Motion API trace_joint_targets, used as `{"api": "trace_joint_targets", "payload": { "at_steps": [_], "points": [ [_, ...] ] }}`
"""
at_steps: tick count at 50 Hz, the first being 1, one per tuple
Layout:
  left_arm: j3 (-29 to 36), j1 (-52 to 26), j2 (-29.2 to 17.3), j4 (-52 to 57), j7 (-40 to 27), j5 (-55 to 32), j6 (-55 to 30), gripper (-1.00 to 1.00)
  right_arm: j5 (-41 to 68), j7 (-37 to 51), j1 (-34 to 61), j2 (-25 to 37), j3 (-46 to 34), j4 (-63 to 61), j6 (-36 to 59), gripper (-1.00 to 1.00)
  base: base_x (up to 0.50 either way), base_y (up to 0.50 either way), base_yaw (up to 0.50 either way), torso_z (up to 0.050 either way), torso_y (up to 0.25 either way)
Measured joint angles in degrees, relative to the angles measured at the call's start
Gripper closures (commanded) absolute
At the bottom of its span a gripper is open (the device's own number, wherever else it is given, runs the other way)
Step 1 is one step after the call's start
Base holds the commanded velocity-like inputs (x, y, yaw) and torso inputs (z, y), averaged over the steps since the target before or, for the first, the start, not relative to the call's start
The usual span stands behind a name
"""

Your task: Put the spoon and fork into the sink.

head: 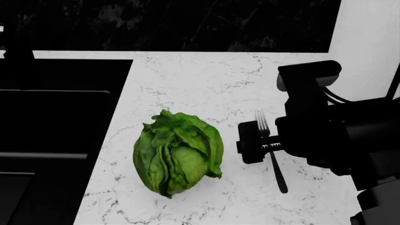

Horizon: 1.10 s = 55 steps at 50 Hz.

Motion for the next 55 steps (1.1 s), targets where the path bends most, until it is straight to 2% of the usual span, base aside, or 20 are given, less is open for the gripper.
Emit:
{"api": "trace_joint_targets", "payload": {
  "at_steps": [18,43,44,55],
  "points": [
    [0.1,0.1,-0.1,-0.2,-0.2,-0.5,0.2,-1.00,-0.3,0.9,0.4,-0.8,1.0,0.1,2.1,-1.00,0.00,0.00,0.00,-0.001,0.000],
    [-0.1,0.6,-0.2,0.6,-0.6,-1.3,-0.2,-1.00,1.0,4.1,-3.0,0.8,3.9,-5.9,2.5,-1.00,0.00,0.00,0.00,-0.002,0.000],
    [-0.1,0.6,-0.2,0.7,-0.6,-1.3,-0.2,-1.00,1.1,4.3,-3.1,0.9,4.0,-6.2,2.4,1.00,0.00,0.00,0.00,0.000,0.000],
    [-0.3,0.7,-0.3,1.2,-0.8,-1.7,-0.6,-1.00,1.8,5.1,-4.1,1.4,4.5,-8.9,3.3,1.00,0.00,0.00,0.00,-0.002,0.000]
  ]
}}
